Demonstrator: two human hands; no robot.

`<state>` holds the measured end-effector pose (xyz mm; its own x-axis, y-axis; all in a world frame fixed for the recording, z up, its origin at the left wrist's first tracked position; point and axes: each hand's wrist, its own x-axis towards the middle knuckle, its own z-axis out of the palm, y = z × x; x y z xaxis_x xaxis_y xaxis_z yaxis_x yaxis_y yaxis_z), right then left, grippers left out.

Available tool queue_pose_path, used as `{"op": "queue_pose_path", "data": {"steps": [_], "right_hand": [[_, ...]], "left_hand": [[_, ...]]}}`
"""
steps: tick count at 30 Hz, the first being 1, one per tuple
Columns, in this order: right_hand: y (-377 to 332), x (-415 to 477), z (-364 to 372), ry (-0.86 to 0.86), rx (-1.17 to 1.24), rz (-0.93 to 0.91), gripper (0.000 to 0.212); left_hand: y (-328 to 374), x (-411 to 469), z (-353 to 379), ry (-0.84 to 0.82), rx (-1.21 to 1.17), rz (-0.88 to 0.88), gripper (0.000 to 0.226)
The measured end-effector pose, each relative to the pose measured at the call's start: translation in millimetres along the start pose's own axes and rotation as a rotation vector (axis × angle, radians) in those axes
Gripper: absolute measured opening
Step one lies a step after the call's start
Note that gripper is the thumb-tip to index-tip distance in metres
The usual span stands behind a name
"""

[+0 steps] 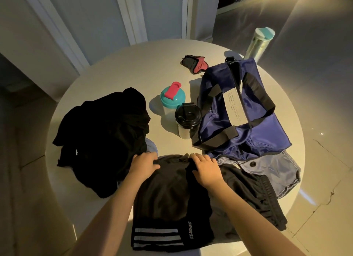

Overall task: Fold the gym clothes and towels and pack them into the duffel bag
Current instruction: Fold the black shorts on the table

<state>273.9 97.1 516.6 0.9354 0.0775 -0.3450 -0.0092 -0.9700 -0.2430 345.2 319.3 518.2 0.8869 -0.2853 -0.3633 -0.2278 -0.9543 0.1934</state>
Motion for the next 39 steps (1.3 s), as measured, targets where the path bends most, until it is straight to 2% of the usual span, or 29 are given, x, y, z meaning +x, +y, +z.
{"op": "queue_pose_path", "data": {"steps": [2,5,11,13,16,19,22,25,27,31,33,37,39], "right_hand": [[-1.0,8.1,-0.4,-0.065,-0.035,0.019,0.059],[-3.2,15.5,-3.1,-0.075,-0.155,0.008,0.039],[-7.7,-5.4,-8.0,0.098,-0.202,-0.067,0.026],[-12.3,-17.4,-7.2,0.110,-0.216,-0.082,0.016],[-18.7,-35.6,-4.3,0.087,-0.241,-0.074,0.026],[-17.3,-49.2,12.0,0.117,-0.169,-0.106,0.032],[-13.5,-60.7,24.9,0.059,-0.104,-0.097,0.034],[-10.7,-71.6,40.1,-0.093,-0.133,-0.113,0.043],[-10.1,-79.9,47.8,-0.137,-0.164,-0.087,0.050],[-12.8,-96.6,56.6,-0.073,-0.250,-0.060,0.063],[-9.3,-101.6,63.6,0.015,-0.262,-0.042,0.065],[-14.0,-112.9,65.8,-0.092,-0.234,-0.016,0.072],[-15.2,-116.4,68.9,-0.137,-0.206,-0.022,0.068]], "left_hand": [[-0.8,-2.1,-2.7,0.084,-0.015,0.001,0.018],[-4.6,-9.6,-4.7,0.151,-0.032,0.017,0.017],[-21.1,-43.5,1.2,0.283,-0.038,0.005,0.014],[-24.4,-60.3,9.1,0.332,-0.022,0.008,0.025],[-22.7,-85.0,23.2,0.361,0.008,0.035,0.043],[-20.3,-103.5,33.4,0.324,-0.002,0.032,0.045],[-20.8,-120.2,44.9,0.265,0.038,0.015,0.047],[-23.2,-131.9,62.3,0.169,0.054,0.029,0.036],[-24.2,-136.3,69.7,0.128,0.067,-0.033,0.030],[-21.5,-143.2,71.0,0.137,0.112,-0.148,0.033],[-18.1,-147.2,72.0,0.126,0.213,-0.132,0.033],[-2.3,-156.9,73.1,0.175,0.213,-0.188,0.027],[18.6,-152.5,74.6,0.274,0.119,-0.078,0.034]]}}
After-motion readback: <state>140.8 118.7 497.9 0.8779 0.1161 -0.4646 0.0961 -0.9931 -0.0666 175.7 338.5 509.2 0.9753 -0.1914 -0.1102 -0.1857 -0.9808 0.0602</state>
